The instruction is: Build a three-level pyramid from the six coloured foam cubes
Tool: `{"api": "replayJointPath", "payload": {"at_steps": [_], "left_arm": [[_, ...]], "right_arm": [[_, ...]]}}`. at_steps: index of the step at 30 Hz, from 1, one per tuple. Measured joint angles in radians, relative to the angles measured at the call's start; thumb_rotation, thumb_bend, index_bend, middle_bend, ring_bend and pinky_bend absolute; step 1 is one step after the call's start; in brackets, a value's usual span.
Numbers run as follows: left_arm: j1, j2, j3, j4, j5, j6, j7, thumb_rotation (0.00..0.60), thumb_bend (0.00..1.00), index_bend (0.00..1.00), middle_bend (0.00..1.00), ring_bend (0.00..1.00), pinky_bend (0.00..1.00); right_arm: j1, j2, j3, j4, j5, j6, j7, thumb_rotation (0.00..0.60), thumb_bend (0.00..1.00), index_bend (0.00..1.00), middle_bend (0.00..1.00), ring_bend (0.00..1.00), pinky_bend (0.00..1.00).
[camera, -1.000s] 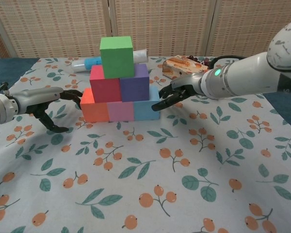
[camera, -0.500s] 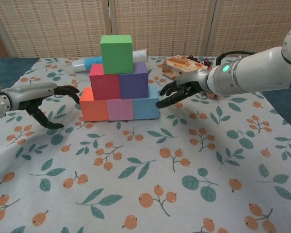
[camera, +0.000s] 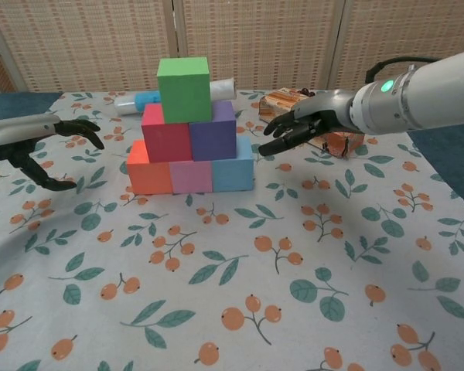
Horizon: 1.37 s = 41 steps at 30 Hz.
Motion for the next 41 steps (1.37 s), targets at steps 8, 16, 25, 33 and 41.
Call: {"api": "replayJointPath", "payload": {"at_steps": [8, 16, 25, 33, 41], "left_arm": [[0.130, 0.135, 0.009, -0.079, -0.003, 0.179, -0.004, 0.600, 0.30, 0.23, 0.00, 0.00, 0.00], [0.294, 0.216, 0.029, -0.144, -0.002, 0.406, 0.025, 0.600, 0.31, 0.25, 0.00, 0.00, 0.00], [0.475, 0.224, 0.080, -0.195, 0.072, 0.661, 0.092, 0.600, 0.31, 0.25, 0.00, 0.00, 0.00], [0.575, 0.215, 0.135, -0.260, 0.168, 0.766, 0.161, 0.600, 0.31, 0.24, 0.00, 0.00, 0.00], [0.598, 0.193, 0.153, -0.278, 0.210, 0.761, 0.191, 0.600, 0.31, 0.23, 0.00, 0.00, 0.00]], "right_arm": [[-0.146, 0.205, -0.002, -0.239, -0.210, 0.258, 0.013, 0.320, 0.00, 0.03, 0.00, 0.00, 0.00], [-0.418, 0.336, -0.078, -0.336, -0.590, 0.597, 0.079, 0.431, 0.00, 0.00, 0.00, 0.00, 0.00], [-0.803, 0.357, -0.193, -0.175, -0.983, 0.957, 0.241, 0.445, 0.00, 0.00, 0.00, 0.00, 0.00], [-1.034, 0.291, -0.242, -0.016, -1.102, 1.120, 0.300, 0.441, 0.00, 0.00, 0.00, 0.00, 0.00], [-1.144, 0.235, -0.216, 0.020, -1.143, 1.175, 0.308, 0.441, 0.00, 0.00, 0.00, 0.00, 0.00]]}}
